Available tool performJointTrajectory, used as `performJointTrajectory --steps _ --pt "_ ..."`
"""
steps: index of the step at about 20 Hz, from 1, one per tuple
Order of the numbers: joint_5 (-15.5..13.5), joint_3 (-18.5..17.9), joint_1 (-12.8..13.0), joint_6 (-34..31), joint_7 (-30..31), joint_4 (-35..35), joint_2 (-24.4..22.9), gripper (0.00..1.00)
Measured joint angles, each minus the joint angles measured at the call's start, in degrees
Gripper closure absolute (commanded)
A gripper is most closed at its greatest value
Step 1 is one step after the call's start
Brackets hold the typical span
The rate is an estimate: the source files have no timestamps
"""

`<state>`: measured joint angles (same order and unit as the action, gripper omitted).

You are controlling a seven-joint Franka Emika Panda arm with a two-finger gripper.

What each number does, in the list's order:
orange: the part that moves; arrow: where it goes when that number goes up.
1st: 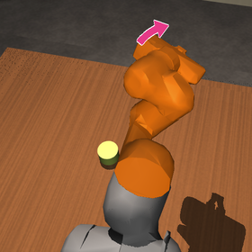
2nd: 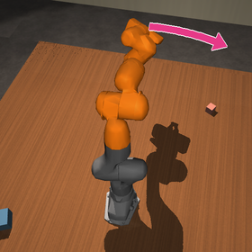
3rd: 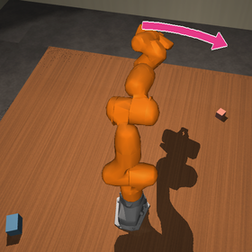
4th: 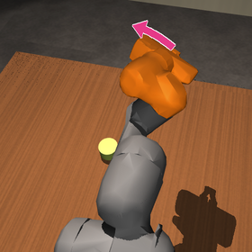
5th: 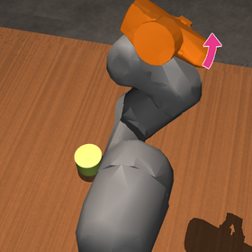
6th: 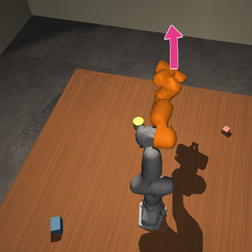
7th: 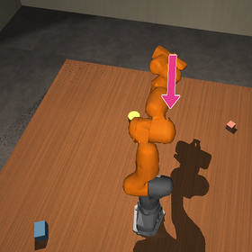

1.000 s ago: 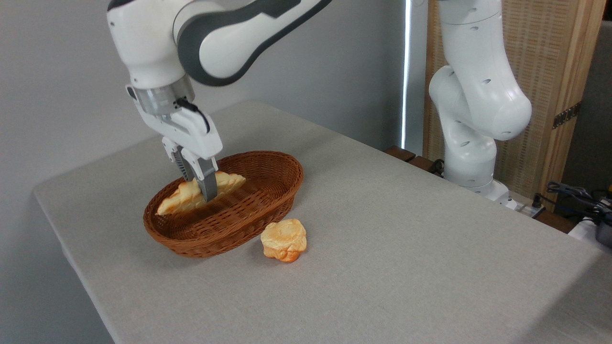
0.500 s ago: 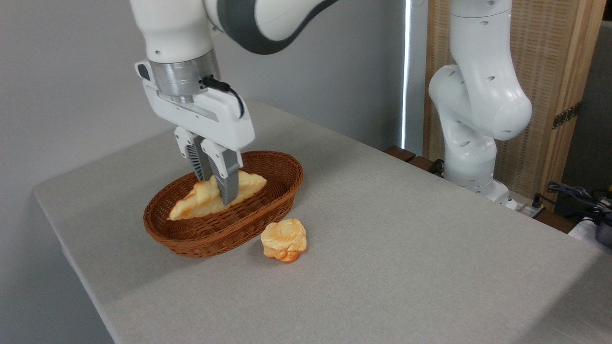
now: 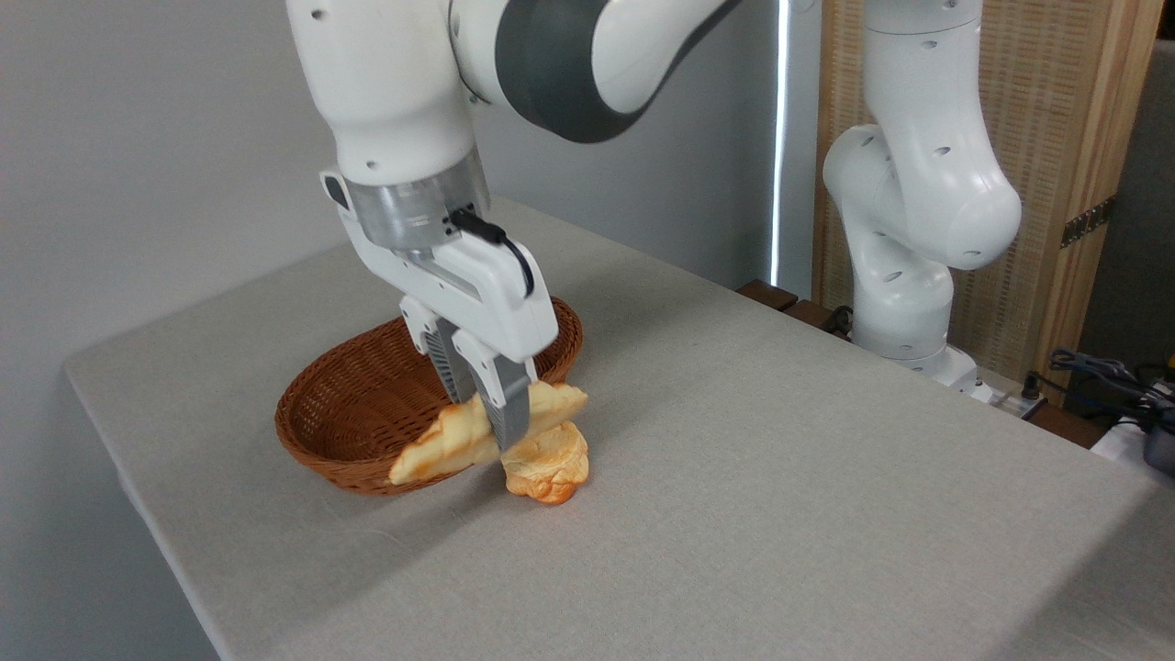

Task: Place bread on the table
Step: 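Carry the bread roll past the orange bun and lower it onto the table, then open the gripper to release the bread roll and raise it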

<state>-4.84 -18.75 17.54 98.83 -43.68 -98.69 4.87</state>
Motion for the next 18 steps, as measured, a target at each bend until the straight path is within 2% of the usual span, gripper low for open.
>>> performJointTrajectory --steps 4,18 --pt "0.0 -1.5 0.0 0.0 -2.0 -0.1 0.3 0.00" --pt "0.0 -1.5 0.1 -1.0 -2.1 0.1 0.2 0.00"
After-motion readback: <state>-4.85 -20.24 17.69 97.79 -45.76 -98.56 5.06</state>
